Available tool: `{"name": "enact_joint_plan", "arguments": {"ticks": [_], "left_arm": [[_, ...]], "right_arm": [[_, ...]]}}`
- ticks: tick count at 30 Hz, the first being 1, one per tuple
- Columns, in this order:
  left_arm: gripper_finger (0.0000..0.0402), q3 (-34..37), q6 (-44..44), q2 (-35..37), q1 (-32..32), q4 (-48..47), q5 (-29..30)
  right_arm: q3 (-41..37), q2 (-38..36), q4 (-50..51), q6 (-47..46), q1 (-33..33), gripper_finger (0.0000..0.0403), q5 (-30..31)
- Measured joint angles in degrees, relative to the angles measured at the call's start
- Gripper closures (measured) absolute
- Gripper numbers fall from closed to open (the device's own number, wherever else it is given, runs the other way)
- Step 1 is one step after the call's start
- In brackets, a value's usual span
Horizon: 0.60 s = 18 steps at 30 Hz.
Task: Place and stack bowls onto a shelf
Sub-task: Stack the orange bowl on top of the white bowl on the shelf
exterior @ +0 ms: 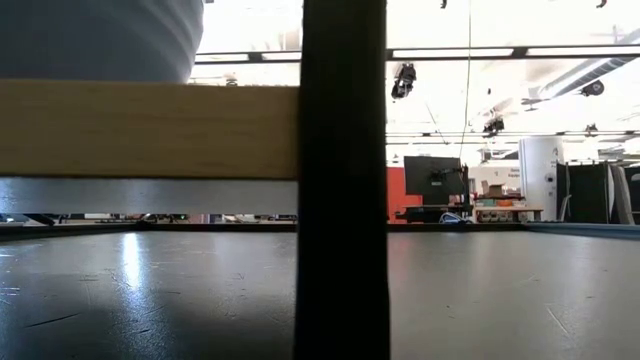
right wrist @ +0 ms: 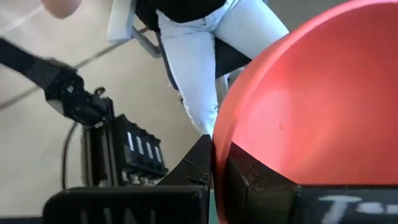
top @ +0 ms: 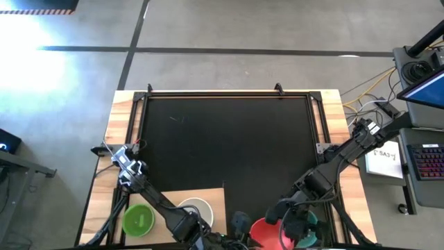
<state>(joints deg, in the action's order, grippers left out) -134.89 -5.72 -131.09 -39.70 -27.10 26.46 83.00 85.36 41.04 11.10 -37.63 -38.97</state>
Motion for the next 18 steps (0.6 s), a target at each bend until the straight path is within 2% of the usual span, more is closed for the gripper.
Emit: {"name": "enact_joint_plan", "arguments": {"ticks": [6, 14, 18], "left_arm": [[0.0246, 0.0, 0.7, 0.1, 0.1, -0.1, -1.1], [0.0246, 0.5, 5.2, 0.0, 2.1, 0.1, -4.9], [0.0246, 0.5, 7.5, 0.0, 2.8, 0.1, -11.5]], "right_arm": [[0.0, -0.4, -1.8, -2.0, 0.0, 0.0394, 0.0], [0.0, -0.5, -2.8, 3.6, 0.0, 0.0394, 0.0], [0.0, -0.5, -2.9, 6.5, 0.0, 0.0394, 0.0]]}}
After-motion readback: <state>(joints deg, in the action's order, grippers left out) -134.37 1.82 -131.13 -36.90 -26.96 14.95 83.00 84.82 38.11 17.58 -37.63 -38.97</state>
